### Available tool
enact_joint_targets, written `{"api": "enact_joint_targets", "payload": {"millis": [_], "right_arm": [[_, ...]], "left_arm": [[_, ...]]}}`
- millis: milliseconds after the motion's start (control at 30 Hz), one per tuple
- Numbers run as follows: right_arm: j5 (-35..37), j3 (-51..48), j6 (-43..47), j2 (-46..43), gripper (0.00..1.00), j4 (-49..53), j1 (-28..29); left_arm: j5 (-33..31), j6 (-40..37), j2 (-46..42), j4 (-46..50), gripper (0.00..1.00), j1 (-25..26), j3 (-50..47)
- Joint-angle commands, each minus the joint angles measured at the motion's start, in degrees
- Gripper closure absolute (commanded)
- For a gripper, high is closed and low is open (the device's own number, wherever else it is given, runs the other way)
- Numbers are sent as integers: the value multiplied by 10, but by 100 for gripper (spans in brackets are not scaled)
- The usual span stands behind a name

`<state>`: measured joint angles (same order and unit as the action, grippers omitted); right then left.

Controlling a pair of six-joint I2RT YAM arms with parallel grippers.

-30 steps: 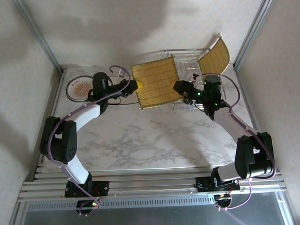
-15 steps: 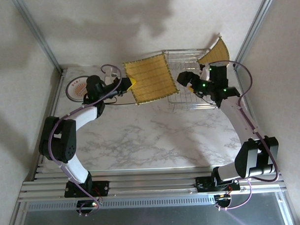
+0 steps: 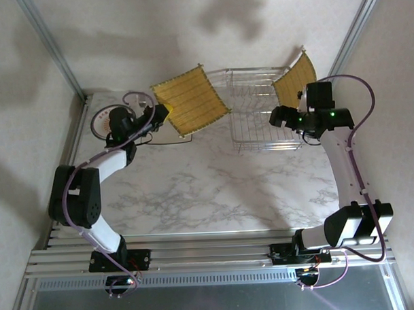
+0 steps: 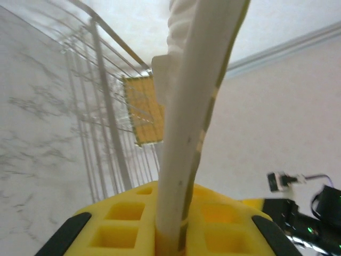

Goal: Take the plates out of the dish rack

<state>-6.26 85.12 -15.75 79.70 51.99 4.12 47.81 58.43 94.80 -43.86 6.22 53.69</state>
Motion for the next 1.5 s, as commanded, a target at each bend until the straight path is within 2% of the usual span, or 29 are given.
{"api": "enact_joint_targets", "payload": {"millis": [0, 100, 400, 667, 833, 1000, 1267, 1467], "right_arm": [[33, 31, 35, -13, 1, 57, -2], [45, 48, 48, -4, 1, 78, -2], [78, 90, 83, 32, 1, 122, -2], [88, 103, 105, 66, 1, 122, -2], [81, 118, 113, 93, 1, 119, -2], [84, 125, 113, 110, 1, 118, -1], [88, 126, 110, 121, 1, 117, 0], [87, 131, 114, 144, 1, 117, 0]], "left_arm": [[-84, -19, -60, -31, 100, -3, -16], [-146, -9, -87, -37, 100, -4, -43], [-319, 75, -118, -133, 100, 6, -149], [-493, 72, -168, -116, 100, 56, -206], [-592, 96, -167, -146, 100, 97, -236], [-659, 130, -127, -198, 100, 129, -254], [-687, 165, 0, -267, 100, 155, -209], [-694, 182, 79, -280, 100, 163, -154]]}}
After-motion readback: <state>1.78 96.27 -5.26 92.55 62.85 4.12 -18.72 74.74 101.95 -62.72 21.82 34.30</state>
